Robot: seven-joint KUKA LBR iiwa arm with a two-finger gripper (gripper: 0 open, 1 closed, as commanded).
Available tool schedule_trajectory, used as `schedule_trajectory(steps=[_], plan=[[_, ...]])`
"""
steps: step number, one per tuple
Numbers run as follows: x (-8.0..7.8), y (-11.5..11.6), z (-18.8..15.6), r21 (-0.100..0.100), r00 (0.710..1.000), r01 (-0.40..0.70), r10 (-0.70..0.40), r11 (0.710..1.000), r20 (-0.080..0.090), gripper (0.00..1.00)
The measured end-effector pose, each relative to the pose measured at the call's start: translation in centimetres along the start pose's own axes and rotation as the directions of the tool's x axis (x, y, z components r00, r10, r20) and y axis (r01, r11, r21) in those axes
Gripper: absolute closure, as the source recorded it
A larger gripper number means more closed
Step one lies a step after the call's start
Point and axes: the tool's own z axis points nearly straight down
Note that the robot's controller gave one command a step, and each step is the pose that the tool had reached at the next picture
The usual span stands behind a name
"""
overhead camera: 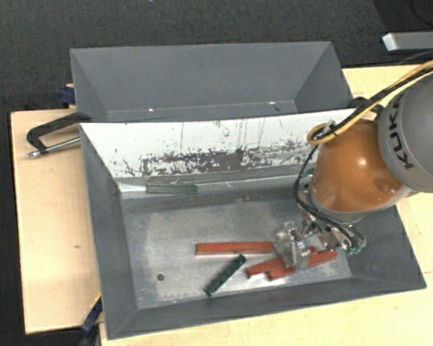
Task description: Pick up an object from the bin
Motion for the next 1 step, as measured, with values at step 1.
schedule_trajectory(steps=[1], plan=[[-4.83,1.55,-1.24,0.000,1.000,-0.002,0.002,1.000,-0.005,1.00]])
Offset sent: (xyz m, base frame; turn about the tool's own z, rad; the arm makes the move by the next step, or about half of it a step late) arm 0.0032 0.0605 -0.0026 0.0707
